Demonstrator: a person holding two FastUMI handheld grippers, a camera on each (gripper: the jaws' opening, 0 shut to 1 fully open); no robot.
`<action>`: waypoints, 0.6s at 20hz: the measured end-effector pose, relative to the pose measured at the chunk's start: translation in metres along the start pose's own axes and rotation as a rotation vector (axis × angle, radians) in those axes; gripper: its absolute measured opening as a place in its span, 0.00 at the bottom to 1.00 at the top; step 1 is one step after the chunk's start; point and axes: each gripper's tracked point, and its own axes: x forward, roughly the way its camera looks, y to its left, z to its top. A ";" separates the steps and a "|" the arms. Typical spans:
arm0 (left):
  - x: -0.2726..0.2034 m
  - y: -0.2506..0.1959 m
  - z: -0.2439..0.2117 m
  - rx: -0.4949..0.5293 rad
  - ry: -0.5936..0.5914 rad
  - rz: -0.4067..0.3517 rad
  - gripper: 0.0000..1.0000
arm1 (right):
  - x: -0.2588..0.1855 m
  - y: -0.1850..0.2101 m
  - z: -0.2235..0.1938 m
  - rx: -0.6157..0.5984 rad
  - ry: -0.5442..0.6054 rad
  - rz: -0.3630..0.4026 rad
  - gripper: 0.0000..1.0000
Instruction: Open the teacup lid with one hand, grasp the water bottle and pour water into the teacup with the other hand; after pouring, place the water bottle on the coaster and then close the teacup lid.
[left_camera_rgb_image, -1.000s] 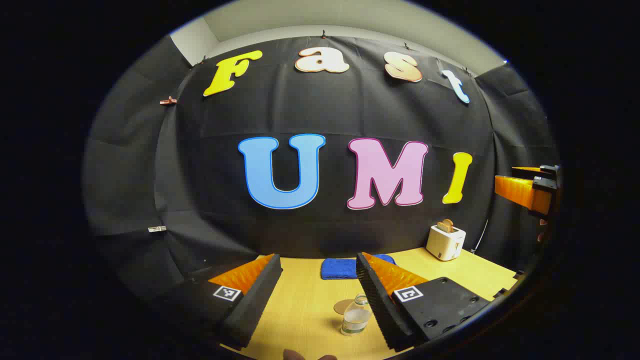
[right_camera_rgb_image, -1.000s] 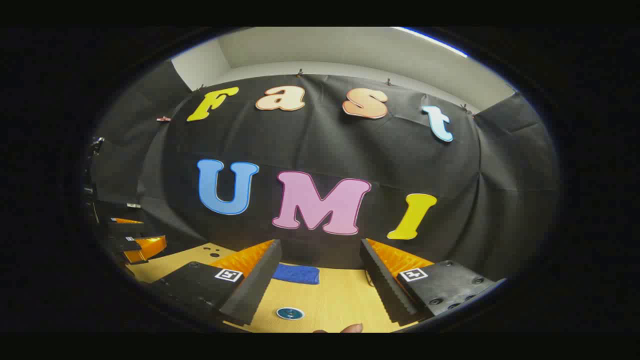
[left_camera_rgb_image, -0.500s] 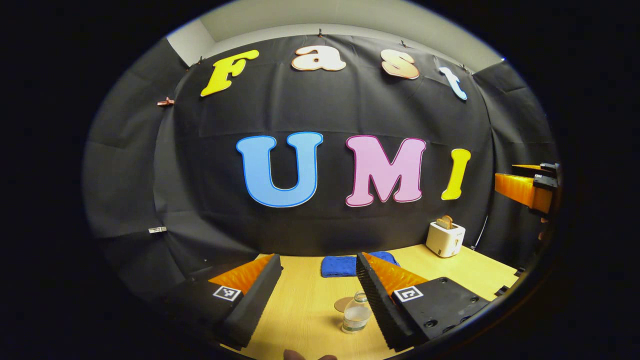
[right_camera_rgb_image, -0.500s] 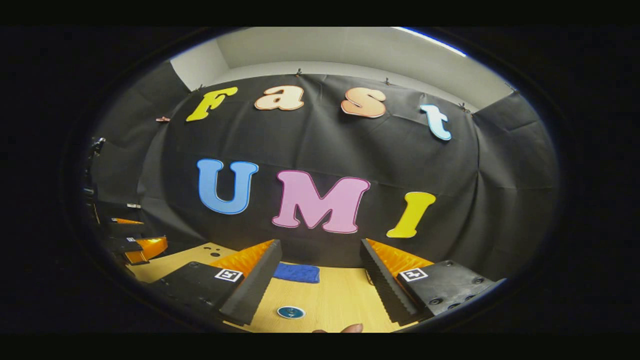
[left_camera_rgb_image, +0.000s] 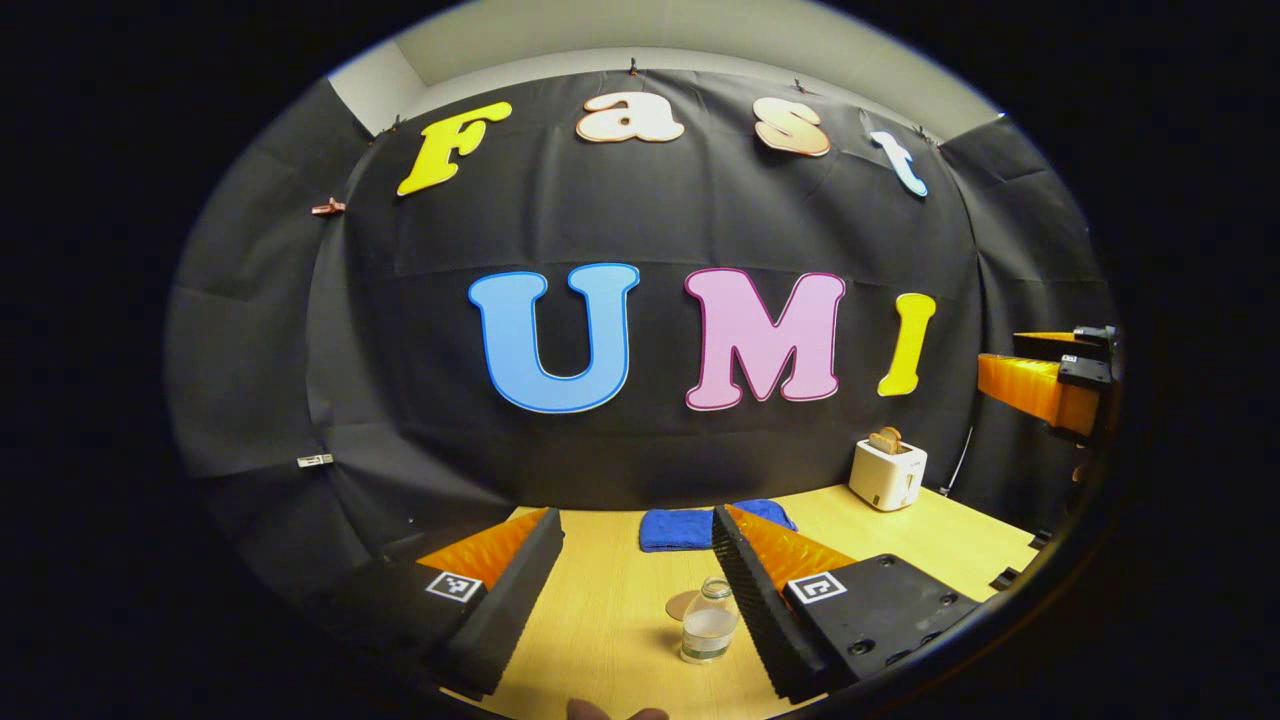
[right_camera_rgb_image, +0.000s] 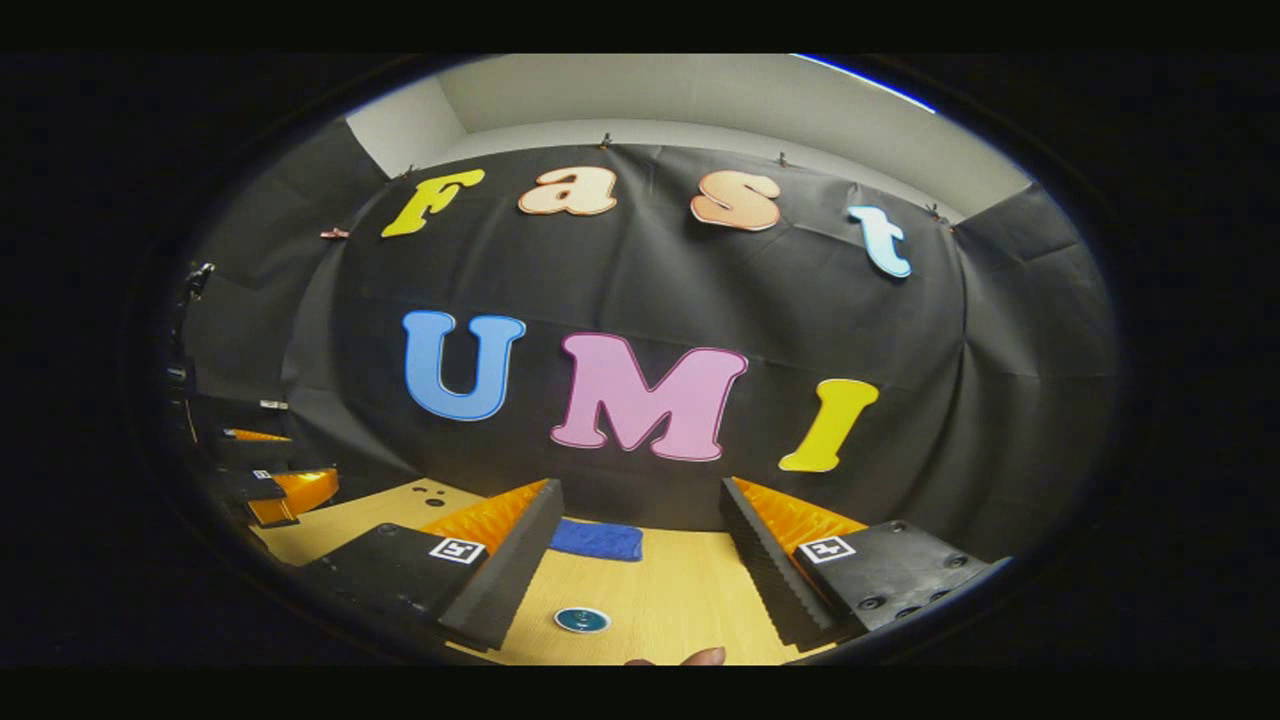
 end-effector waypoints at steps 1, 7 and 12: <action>0.001 -0.003 -0.006 -0.001 0.009 -0.006 0.95 | 0.001 0.002 -0.004 0.007 0.005 0.010 0.98; 0.006 -0.028 -0.056 -0.010 0.059 -0.064 0.95 | 0.015 0.021 -0.072 0.016 0.057 0.100 0.98; 0.023 -0.040 -0.108 0.012 0.094 -0.085 0.95 | 0.037 0.038 -0.168 0.047 0.164 0.147 0.98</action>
